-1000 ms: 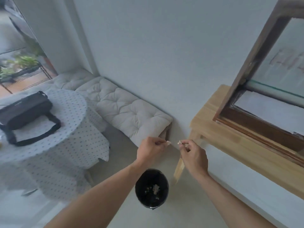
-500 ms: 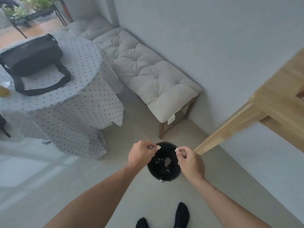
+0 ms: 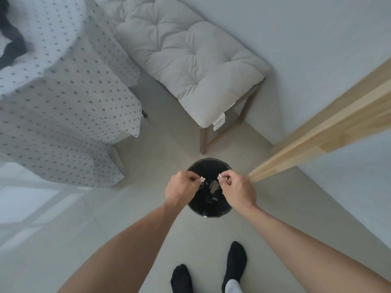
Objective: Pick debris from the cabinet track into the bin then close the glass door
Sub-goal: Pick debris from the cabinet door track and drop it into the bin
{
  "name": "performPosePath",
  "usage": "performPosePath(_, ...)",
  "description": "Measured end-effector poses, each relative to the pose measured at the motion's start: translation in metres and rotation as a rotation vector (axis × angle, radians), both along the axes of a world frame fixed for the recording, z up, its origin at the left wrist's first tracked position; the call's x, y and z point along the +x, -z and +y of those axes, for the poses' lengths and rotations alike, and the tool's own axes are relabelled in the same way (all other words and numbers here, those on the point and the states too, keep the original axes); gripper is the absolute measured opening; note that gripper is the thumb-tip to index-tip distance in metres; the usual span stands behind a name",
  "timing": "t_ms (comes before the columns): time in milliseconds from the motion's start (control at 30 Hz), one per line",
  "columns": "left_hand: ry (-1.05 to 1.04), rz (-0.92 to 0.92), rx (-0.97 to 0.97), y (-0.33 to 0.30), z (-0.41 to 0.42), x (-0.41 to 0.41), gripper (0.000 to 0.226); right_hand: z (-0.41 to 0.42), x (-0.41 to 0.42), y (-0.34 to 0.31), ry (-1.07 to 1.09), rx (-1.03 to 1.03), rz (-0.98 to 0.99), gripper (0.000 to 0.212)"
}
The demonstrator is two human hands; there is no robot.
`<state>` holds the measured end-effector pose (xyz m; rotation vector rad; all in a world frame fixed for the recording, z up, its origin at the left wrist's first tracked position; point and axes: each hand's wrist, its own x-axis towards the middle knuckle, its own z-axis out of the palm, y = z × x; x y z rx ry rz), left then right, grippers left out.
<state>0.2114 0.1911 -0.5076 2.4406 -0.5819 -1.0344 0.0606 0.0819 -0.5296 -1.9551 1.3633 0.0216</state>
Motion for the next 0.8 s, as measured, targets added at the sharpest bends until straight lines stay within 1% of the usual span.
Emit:
performPosePath(133, 0.034, 0.012, 0.028, 0.011, -0.009, 0.0, 0.035, -0.005, -0.003, 0.019, 0.002, 0.032, 0.026, 0.03)
performPosePath(267, 0.062, 0.009, 0.051, 0.014, -0.009, -0.001, 0.037, -0.007, -0.012, 0.024, -0.002, 0.043, 0.038, 0.033)
performPosePath(433, 0.071, -0.01, 0.055, 0.006, -0.011, -0.001, 0.041, -0.008, -0.021, 0.012, 0.009, 0.048, 0.027, 0.034)
performPosePath(633, 0.123, -0.013, 0.035, -0.031, -0.011, -0.01, 0.044, -0.005, -0.044, -0.03, 0.077, 0.008, 0.014, 0.033)
performPosePath(800, 0.202, -0.086, -0.015, -0.091, -0.011, -0.017, 0.044, 0.004, -0.069, -0.098, 0.156, -0.045, -0.021, 0.033)
